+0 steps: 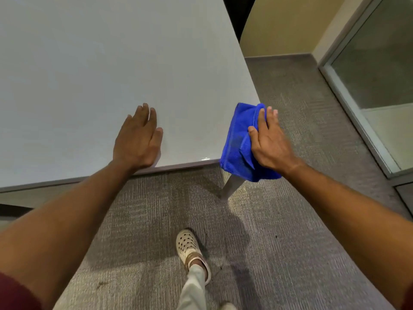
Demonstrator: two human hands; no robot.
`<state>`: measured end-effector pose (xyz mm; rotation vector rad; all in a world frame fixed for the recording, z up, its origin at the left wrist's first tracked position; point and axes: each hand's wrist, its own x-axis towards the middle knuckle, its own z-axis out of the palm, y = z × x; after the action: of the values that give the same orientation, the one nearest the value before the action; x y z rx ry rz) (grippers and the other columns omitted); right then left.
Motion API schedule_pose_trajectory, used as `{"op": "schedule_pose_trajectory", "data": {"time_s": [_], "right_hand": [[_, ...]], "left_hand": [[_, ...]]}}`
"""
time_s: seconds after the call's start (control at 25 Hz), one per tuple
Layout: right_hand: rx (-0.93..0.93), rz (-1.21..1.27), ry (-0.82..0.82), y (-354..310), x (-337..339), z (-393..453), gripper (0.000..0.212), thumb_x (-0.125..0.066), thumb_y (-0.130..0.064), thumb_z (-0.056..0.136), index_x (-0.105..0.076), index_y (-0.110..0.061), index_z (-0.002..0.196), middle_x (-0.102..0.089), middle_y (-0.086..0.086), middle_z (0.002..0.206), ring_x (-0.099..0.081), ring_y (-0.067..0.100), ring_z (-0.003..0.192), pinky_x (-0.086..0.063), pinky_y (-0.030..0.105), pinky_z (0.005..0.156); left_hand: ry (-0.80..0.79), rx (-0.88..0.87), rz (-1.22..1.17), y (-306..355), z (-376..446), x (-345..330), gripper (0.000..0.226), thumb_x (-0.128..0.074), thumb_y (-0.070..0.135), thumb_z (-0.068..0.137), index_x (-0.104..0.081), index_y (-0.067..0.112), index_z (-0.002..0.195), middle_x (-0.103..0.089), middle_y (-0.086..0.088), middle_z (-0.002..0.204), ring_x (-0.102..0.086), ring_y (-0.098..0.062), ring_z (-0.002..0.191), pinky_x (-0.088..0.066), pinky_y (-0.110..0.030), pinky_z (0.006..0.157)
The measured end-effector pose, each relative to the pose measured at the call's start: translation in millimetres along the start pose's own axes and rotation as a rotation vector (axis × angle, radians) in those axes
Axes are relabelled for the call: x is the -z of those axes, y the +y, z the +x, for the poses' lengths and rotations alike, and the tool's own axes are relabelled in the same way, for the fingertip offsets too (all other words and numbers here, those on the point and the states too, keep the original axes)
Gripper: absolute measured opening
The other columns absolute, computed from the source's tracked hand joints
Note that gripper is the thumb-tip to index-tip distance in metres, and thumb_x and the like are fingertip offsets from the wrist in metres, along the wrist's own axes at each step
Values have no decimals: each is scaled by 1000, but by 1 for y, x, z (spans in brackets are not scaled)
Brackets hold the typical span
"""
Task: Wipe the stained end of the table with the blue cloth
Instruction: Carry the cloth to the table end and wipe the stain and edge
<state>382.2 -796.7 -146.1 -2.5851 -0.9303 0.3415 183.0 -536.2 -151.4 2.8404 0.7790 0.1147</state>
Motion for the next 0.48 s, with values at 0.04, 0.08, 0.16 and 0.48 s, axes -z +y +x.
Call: {"op": "schedule_pose_trajectory", "data": {"time_s": [0.04, 0.08, 0.16, 0.48], "right_hand": [[-3, -21, -26, -4, 2, 9, 65, -27, -34, 106, -3, 3, 154, 5, 24, 163, 7, 37, 152, -2, 40, 122], [-4, -66, -38, -9, 2, 17, 66, -27, -35, 106, -2, 4, 154, 6, 25, 163, 7, 38, 151, -2, 42, 122], [15, -184, -41, -18, 3, 35, 68, -26, -37, 105, -3, 5, 153, 3, 27, 162, 5, 39, 151, -3, 46, 124], [306, -341, -94, -117, -31, 91, 70, -21, -44, 102, -8, 0, 155, -3, 20, 165, 0, 31, 153, 0, 46, 125]], "left_hand": [[-3, 6, -2, 0, 2, 1, 66, -18, 38, 98, -20, 2, 153, -16, -19, 162, -11, -29, 150, -13, -46, 122], [-7, 12, -3, 1, 2, 2, 66, -17, 39, 98, -20, 2, 153, -16, -19, 162, -11, -29, 151, -12, -46, 122], [-3, 21, -11, 3, 0, 1, 66, -18, 39, 98, -19, 4, 153, -15, -18, 162, -10, -27, 151, -10, -44, 122], [-2, 58, -102, 1, 0, 1, 70, -16, 48, 97, -18, 9, 155, -13, -11, 164, -8, -21, 152, -3, -35, 121]]}}
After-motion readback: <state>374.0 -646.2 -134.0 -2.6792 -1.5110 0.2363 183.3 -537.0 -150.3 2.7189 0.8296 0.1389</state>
